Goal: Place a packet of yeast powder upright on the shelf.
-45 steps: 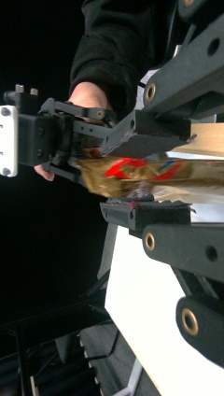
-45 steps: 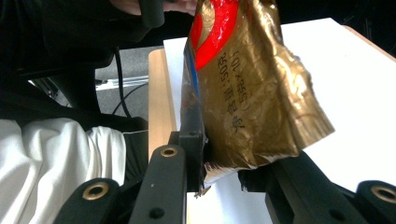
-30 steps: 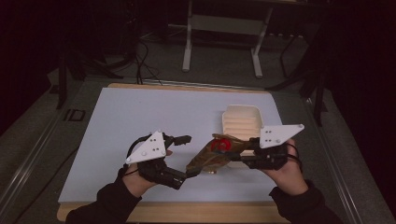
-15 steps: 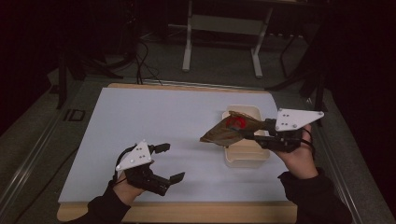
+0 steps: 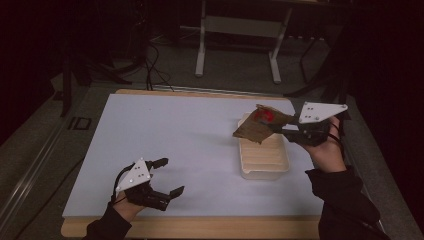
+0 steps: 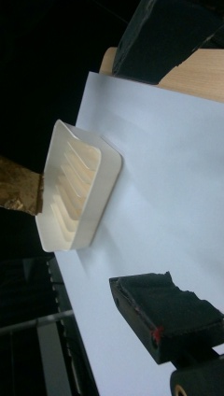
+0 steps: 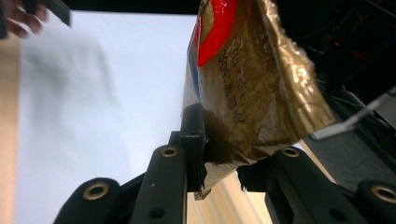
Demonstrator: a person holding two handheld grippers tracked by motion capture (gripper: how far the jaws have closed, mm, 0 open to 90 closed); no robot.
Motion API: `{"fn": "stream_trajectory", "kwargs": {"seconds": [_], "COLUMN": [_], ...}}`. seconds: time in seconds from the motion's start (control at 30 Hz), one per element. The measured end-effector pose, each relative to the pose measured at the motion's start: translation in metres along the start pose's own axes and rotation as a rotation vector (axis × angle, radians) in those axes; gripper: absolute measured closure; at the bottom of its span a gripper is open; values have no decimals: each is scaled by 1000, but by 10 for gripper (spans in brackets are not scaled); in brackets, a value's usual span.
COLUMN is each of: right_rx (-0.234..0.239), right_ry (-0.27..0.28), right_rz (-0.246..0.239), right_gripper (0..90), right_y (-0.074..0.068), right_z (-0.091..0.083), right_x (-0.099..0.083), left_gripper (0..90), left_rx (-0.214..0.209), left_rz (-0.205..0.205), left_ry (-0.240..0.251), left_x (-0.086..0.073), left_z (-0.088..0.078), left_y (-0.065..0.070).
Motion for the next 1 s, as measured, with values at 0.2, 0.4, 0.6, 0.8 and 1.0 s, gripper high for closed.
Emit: {"fn": "stream_trajectory", "kwargs": {"seconds": [0.2, 0.4, 0.6, 0.8, 1.0], "right_rx": [-11, -11, -10, 4, 14], "right_ry": [-69, -97, -157, -207, -254], "right_rz": [-5, 10, -8, -4, -16], "right_gripper": [749, 749, 749, 749, 749], "right_y": [17, 29, 36, 42, 43], "right_z": [-2, 1, 9, 19, 30], "right_x": [-12, -24, -31, -37, -41], "left_gripper": [26, 26, 26, 26, 26], "left_rx": [10, 18, 16, 21, 20], "left_rz": [-10, -22, -18, -25, -30], "left_ry": [0, 1, 6, -2, -5], "left_x": [-4, -8, -8, -9, -10], "left_z": [0, -1, -1, -1, -2], "left_y": [-3, -5, -5, -6, -7]}}
Point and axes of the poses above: each handheld gripper's, and its own axes: z roughly forward along the jaws, x roughly out of its top, y roughly to its right, the point moved 4 cm from there along z, roughly forward along the jaws, and after that the axes turned 10 degrees about x, right-handed, at the moved point
